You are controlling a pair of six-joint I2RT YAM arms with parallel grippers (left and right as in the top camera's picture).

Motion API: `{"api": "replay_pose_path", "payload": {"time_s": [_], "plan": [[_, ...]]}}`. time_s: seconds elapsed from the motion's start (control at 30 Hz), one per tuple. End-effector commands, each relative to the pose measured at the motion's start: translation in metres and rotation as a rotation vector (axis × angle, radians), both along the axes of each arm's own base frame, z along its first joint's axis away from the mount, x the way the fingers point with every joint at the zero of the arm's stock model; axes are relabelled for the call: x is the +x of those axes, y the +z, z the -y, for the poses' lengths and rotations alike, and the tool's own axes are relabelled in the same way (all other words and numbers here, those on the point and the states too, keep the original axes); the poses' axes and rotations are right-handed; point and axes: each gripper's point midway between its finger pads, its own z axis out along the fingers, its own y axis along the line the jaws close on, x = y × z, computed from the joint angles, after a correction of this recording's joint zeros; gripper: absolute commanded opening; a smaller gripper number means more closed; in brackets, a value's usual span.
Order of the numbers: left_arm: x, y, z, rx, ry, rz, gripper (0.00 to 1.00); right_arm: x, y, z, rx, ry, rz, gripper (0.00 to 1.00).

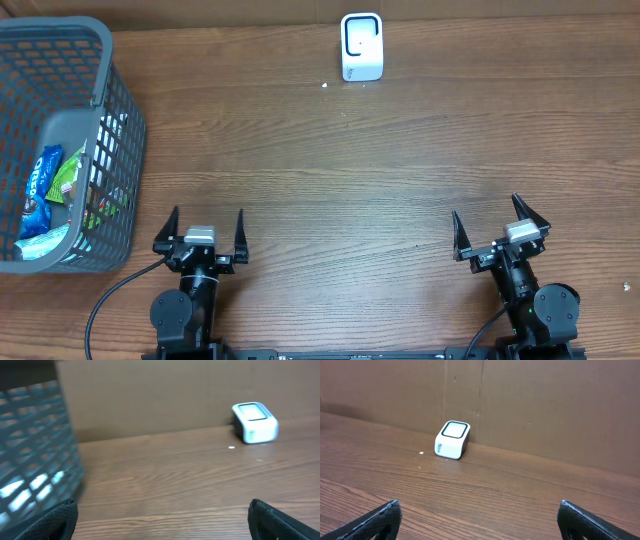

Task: Scan the item barcode
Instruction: 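Move the left gripper over the basket and reach down to the Pantene tube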

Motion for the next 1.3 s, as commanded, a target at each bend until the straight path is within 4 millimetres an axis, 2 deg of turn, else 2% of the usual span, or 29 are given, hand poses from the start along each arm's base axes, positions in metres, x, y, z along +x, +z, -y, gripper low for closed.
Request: {"api": "replay_pose_path", "payload": {"time_s": [0.0,0.1,0.13,0.27,0.37,0.5,0.77,0.93,1.1,1.27], "plan": [[-0.004,0.005,0.017,-0.037,-0.093,-0.006,1.0,0.0,-0.002,0.002,0.0,-0.007,0.004,1.0],[-0.009,0.02,0.016,-0.045,-0.086,-0.031,1.0,0.0,-0.002,0.002,0.001,-0.007,0.004,1.0],[-0.012,0.036,0.016,-0.045,-0.083,-0.034,1.0,0.0,-0.002,0.002,0.0,-0.007,0.004,1.0],[-0.016,0.071,0.017,-0.05,-0.085,-0.062,1.0,0.0,-0.002,0.002,0.001,-0.007,0.004,1.0],[-0.015,0.089,0.022,-0.063,-0.112,-0.139,1.0,0.0,-0.002,0.002,0.0,-0.007,0.004,1.0],[-0.01,0.109,0.03,-0.089,-0.159,-0.254,1.0,0.0,-0.002,0.002,0.001,-0.007,0.004,1.0],[0.009,0.165,0.045,-0.167,-0.246,-0.4,1.0,0.0,-0.002,0.002,0.001,-0.007,0.004,1.0],[0.016,0.186,0.044,-0.178,-0.242,-0.47,1.0,0.0,-0.002,0.002,0.0,-0.007,0.004,1.0],[0.018,0.198,0.049,-0.201,-0.266,-0.454,1.0,0.0,-0.002,0.002,0.001,-0.007,0.004,1.0],[0.024,0.207,0.021,-0.222,-0.084,-0.5,1.0,0.0,-0.002,0.002,0.0,-0.007,0.004,1.0]]}}
